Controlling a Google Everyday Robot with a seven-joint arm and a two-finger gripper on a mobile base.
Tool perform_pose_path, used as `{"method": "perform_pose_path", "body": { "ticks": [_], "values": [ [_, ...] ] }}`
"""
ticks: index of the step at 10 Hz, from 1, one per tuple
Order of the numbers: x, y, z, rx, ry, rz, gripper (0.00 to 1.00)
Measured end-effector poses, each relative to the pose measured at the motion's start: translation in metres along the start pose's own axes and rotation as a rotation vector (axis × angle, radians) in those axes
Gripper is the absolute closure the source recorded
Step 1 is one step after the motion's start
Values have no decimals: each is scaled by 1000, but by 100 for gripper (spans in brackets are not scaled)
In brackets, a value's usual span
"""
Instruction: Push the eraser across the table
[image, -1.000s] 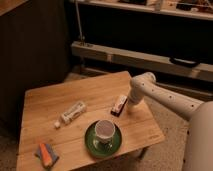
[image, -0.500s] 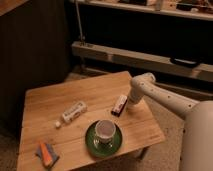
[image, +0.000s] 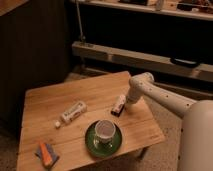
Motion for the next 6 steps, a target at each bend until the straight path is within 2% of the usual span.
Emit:
{"method": "perform_pose_path", "body": {
  "ticks": [1, 3, 4, 6],
  "values": [
    [1, 0, 0, 1, -1, -1, 100],
    [13, -10, 2, 20, 4, -52, 100],
    [36, -21, 4, 32, 15, -108, 100],
    [76, -37, 8, 46, 26, -176, 100]
  ]
}}
